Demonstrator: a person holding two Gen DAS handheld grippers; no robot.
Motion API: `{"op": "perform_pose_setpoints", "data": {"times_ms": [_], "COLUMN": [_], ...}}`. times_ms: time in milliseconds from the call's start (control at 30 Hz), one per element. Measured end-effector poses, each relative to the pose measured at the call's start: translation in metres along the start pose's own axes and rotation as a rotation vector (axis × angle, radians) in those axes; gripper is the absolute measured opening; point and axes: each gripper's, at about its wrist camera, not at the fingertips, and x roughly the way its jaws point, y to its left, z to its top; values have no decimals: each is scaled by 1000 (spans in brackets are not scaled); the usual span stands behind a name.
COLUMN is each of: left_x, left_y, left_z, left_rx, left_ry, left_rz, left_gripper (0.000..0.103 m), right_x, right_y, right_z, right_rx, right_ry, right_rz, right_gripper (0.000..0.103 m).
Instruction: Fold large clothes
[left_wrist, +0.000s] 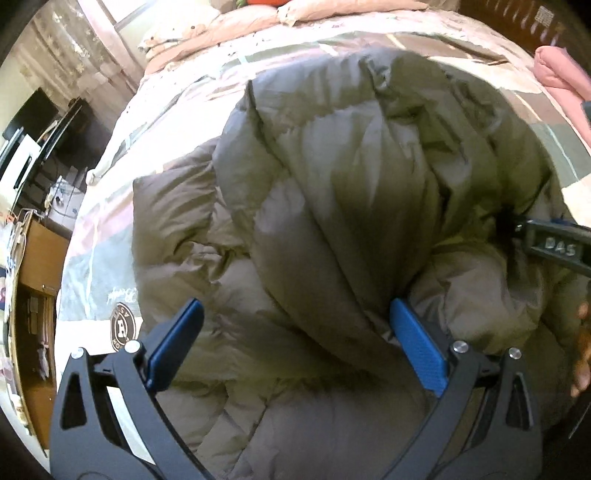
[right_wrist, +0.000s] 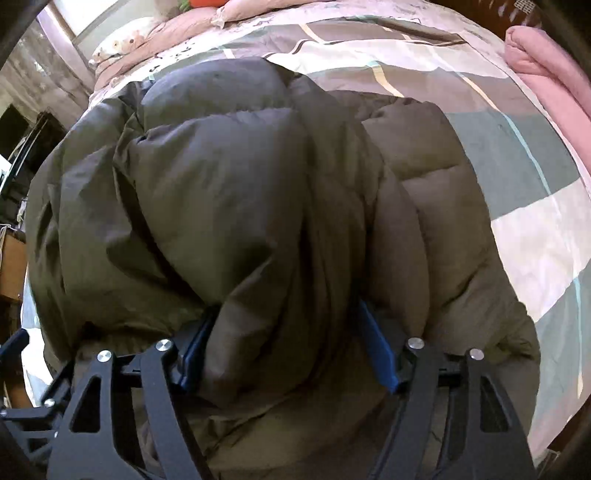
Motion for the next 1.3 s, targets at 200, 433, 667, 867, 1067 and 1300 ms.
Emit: {"op": "perform_pose_setpoints", "data": {"times_ms": [200, 433, 667, 867, 1067, 1300], "left_x": [-57, -97, -98, -83, -34, 31], "left_y": [-4, -9, -14, -12, 9, 21], "left_z": [-2, -4, -6, -4, 0, -4], "left_rx": [34, 28, 49, 44, -96, -186], "left_ry": [-201, -333, -326, -272, -63, 141], "left_rz": [4, -65, -89, -95, -170, -187], "left_gripper": [101, 101, 101, 101, 101, 101], "right_x": [-57, -57, -24, -27, -48, -23], "right_y": [13, 18, 17, 7, 18, 21], "right_z": [-7, -14, -18, -19, -26, -33], "right_rx": [-80, -143, -146, -82, -130, -163], "right_ry": [-240, -231, -96, -90, -144, -58], "right_rz": [-45, -100, -120, -83, -72, -87], "right_gripper": [74, 77, 81, 83, 83, 83]}}
